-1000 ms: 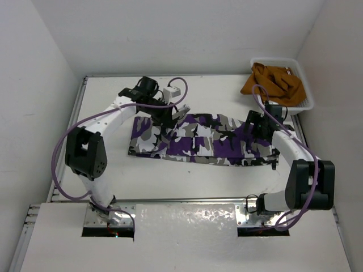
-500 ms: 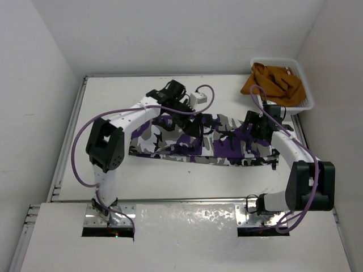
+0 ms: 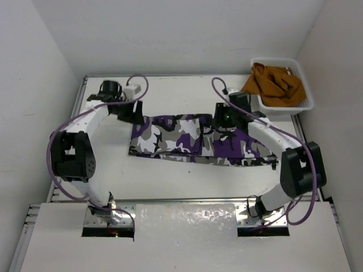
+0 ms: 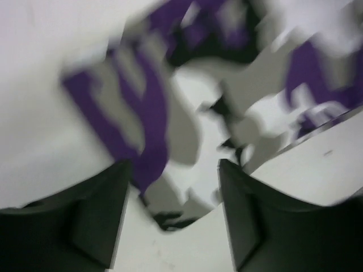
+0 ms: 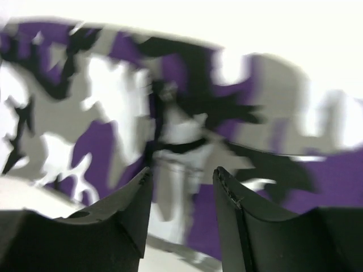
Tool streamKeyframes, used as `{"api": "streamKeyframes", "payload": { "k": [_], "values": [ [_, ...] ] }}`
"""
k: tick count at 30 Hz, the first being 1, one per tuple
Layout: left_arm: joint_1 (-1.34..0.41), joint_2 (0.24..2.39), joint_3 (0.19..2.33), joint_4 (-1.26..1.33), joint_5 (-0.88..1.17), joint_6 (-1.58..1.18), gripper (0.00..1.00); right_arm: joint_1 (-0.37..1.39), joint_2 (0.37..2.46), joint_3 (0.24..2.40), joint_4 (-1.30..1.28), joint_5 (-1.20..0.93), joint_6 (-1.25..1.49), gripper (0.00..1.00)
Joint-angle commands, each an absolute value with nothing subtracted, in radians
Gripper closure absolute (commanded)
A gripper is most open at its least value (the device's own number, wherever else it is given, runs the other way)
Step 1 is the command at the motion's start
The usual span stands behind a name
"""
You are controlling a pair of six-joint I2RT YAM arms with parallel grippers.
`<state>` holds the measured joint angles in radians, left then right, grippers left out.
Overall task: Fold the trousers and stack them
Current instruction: Fold the trousers
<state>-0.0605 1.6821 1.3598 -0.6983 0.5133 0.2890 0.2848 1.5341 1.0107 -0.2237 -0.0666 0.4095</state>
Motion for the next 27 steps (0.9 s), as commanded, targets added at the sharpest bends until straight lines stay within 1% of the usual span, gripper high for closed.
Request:
{"api": "streamKeyframes", "payload": {
  "k": [1, 3, 5, 11, 13, 14, 17, 20, 24, 25, 26, 27],
  "values": [
    [-0.049, 1.652, 1.226, -0.611, 0.41, 0.212, 0.33, 0.34, 1.598, 1.049, -0.182, -0.112, 0.471, 0.55],
    [-0.049, 1.663, 1.18, -0.586, 0.383, 0.21, 0.24, 0.334, 1.606, 1.026, -0.173, -0.111, 0.547, 0.55],
    [-0.049, 1.692, 1.16, -0.562, 0.396, 0.206, 0.21, 0.319, 1.589, 0.979, -0.167, -0.083, 0.56, 0.55],
    [-0.038, 1.802, 1.132, -0.503, 0.356, 0.189, 0.18, 0.27, 1.517, 0.94, -0.241, -0.052, 0.497, 0.54],
    [-0.034, 1.847, 1.123, -0.497, 0.327, 0.195, 0.2, 0.247, 1.493, 0.922, -0.267, -0.026, 0.476, 0.54],
    [-0.029, 1.865, 1.111, -0.494, 0.322, 0.201, 0.23, 0.236, 1.467, 0.907, -0.275, -0.017, 0.471, 0.54],
    [-0.025, 1.878, 1.1, -0.5, 0.313, 0.216, 0.28, 0.172, 1.418, 0.871, -0.29, -0.021, 0.474, 0.54],
    [-0.02, 1.853, 1.091, -0.5, 0.301, 0.235, 0.27, 0.111, 1.382, 0.856, -0.319, -0.006, 0.443, 0.54],
    [-0.012, 1.818, 1.074, -0.5, 0.288, 0.25, 0.24, 0.08, 1.371, 0.87, -0.374, 0.023, 0.385, 0.53],
    [-0.009, 1.815, 1.06, -0.496, 0.282, 0.253, 0.27, 0.075, 1.371, 0.871, -0.379, 0.025, 0.373, 0.53],
    [-0.009, 1.821, 1.054, -0.489, 0.284, 0.256, 0.32, 0.074, 1.368, 0.873, -0.382, 0.026, 0.368, 0.54],
    [-0.009, 1.83, 1.049, -0.492, 0.308, 0.256, 0.41, 0.068, 1.367, 0.871, -0.379, 0.029, 0.367, 0.54]
  ]
}}
